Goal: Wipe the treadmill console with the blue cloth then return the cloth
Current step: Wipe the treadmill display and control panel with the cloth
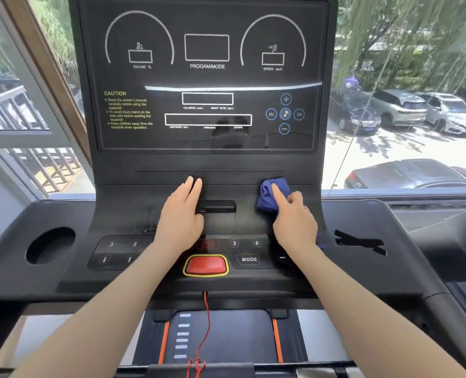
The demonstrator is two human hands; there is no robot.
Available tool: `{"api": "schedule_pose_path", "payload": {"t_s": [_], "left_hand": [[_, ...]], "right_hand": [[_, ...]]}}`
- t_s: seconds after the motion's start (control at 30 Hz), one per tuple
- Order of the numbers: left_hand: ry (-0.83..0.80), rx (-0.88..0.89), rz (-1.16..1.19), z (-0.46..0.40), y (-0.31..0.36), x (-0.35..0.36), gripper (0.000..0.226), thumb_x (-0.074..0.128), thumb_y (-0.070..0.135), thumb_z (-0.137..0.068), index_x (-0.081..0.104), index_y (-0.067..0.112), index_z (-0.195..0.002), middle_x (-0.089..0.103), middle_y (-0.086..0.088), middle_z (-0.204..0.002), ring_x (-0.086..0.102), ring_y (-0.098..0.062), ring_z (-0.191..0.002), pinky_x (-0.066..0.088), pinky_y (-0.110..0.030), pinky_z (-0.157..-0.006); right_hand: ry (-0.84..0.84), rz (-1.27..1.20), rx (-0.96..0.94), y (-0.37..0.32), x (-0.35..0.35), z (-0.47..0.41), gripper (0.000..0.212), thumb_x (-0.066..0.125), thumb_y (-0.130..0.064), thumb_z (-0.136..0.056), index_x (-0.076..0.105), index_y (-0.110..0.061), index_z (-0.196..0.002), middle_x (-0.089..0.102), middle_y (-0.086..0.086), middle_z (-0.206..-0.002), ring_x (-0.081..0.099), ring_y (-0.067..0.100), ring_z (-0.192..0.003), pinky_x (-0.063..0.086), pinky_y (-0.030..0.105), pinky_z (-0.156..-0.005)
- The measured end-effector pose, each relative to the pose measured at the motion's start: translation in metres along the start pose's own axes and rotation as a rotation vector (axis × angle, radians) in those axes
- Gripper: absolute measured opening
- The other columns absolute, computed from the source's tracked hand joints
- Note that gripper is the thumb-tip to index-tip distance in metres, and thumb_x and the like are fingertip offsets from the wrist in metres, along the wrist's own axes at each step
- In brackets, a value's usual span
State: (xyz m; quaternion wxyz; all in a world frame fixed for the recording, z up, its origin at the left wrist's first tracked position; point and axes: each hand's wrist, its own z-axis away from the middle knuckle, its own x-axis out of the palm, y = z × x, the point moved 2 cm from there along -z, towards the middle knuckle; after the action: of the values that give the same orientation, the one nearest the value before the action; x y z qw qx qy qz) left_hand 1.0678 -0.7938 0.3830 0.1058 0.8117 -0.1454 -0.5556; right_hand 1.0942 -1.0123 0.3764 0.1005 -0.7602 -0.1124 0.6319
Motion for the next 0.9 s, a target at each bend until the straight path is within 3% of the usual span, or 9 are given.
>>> {"api": "schedule_pose_path", "payload": {"t_s": [0.07, 0.27, 0.33, 0.43, 0.53, 0.63, 0.73, 0.83, 0.9], "left_hand": [[0.007, -0.036, 0.021, 0.015, -0.011, 0.000, 0.066, 0.045, 0.001, -0.082, 0.025, 0.008, -0.144, 0.018, -0.012, -0.153, 0.018, -0.030, -0.140, 0.016, -0.036, -0.113], [0.022, -0.209, 0.047, 0.042, -0.049, -0.017, 0.064, 0.044, 0.002, -0.088, 0.019, 0.009, -0.146, 0.009, -0.008, -0.155, 0.007, -0.023, -0.143, 0.011, -0.033, -0.114], [0.017, -0.264, 0.068, 0.044, -0.060, -0.025, 0.063, 0.043, 0.004, -0.089, 0.018, 0.010, -0.146, 0.007, -0.006, -0.156, 0.008, -0.021, -0.143, 0.012, -0.031, -0.114], [0.015, -0.307, 0.064, 0.045, -0.079, -0.035, 0.062, 0.041, 0.006, -0.091, 0.016, 0.010, -0.147, 0.006, -0.006, -0.156, 0.007, -0.020, -0.143, 0.012, -0.031, -0.115], [-0.004, -0.333, 0.046, 0.046, -0.095, -0.041, 0.061, 0.041, 0.008, -0.091, 0.016, 0.009, -0.146, 0.006, -0.008, -0.156, 0.006, -0.022, -0.143, 0.011, -0.033, -0.115], [-0.067, -0.295, -0.030, 0.049, -0.109, -0.043, 0.060, 0.043, 0.006, -0.090, 0.019, 0.006, -0.145, 0.007, -0.013, -0.155, 0.010, -0.028, -0.142, 0.014, -0.036, -0.115], [-0.103, -0.216, -0.116, 0.052, -0.122, -0.043, 0.060, 0.045, 0.001, -0.087, 0.024, 0.002, -0.143, 0.012, -0.018, -0.153, 0.017, -0.035, -0.139, 0.020, -0.041, -0.114], [-0.118, -0.237, -0.143, 0.052, -0.131, -0.046, 0.053, 0.045, 0.004, -0.090, 0.031, 0.001, -0.141, 0.018, -0.021, -0.151, 0.022, -0.039, -0.136, 0.024, -0.044, -0.112], [-0.100, -0.241, -0.144, 0.052, -0.140, -0.045, 0.044, 0.045, 0.009, -0.090, 0.045, 0.001, -0.133, 0.031, -0.026, -0.145, 0.033, -0.048, -0.127, 0.031, -0.052, -0.105]], "right_hand": [[-0.006, -0.071, 0.031, -0.015, 0.006, -0.002, 0.071, 0.044, -0.003, -0.088, 0.018, -0.031, -0.148, 0.034, 0.007, -0.126, 0.040, 0.023, -0.083, 0.033, 0.031, -0.063], [-0.064, -0.074, -0.357, -0.065, 0.022, 0.003, 0.057, 0.043, -0.004, -0.090, 0.040, -0.033, -0.140, 0.037, 0.005, -0.126, 0.044, 0.023, -0.108, 0.040, 0.029, -0.072], [-0.038, -0.097, -0.410, -0.057, 0.019, -0.006, 0.056, 0.043, 0.000, -0.087, 0.051, -0.032, -0.132, 0.043, 0.005, -0.119, 0.046, 0.026, -0.103, 0.039, 0.031, -0.070], [0.235, -0.118, -0.384, -0.047, 0.015, -0.018, 0.049, 0.046, 0.006, -0.067, 0.071, -0.021, -0.099, 0.056, 0.010, -0.093, 0.053, 0.035, -0.074, 0.041, 0.034, -0.057], [0.340, -0.137, -0.395, -0.076, 0.023, -0.010, 0.038, 0.042, -0.003, -0.063, 0.072, -0.019, -0.081, 0.061, 0.008, -0.085, 0.055, 0.033, -0.066, 0.043, 0.033, -0.054], [0.307, -0.191, -0.619, -0.129, 0.038, 0.001, 0.040, 0.039, -0.012, -0.068, 0.074, -0.023, -0.084, 0.065, 0.002, -0.087, 0.059, 0.028, -0.070, 0.046, 0.026, -0.058], [0.209, -0.212, -0.761, -0.163, 0.048, 0.002, 0.040, 0.053, 0.000, -0.062, 0.075, -0.021, -0.088, 0.068, 0.000, -0.089, 0.060, 0.028, -0.073, 0.047, 0.026, -0.061], [0.197, -0.206, -0.731, -0.149, 0.048, -0.005, 0.044, 0.048, 0.003, -0.065, 0.074, -0.018, -0.095, 0.068, 0.003, -0.092, 0.059, 0.031, -0.075, 0.049, 0.035, -0.060], [0.274, -0.249, -0.574, -0.121, 0.042, -0.008, 0.045, 0.036, -0.004, -0.070, 0.073, -0.016, -0.093, 0.066, 0.004, -0.089, 0.056, 0.033, -0.072, 0.049, 0.039, -0.057]]}}
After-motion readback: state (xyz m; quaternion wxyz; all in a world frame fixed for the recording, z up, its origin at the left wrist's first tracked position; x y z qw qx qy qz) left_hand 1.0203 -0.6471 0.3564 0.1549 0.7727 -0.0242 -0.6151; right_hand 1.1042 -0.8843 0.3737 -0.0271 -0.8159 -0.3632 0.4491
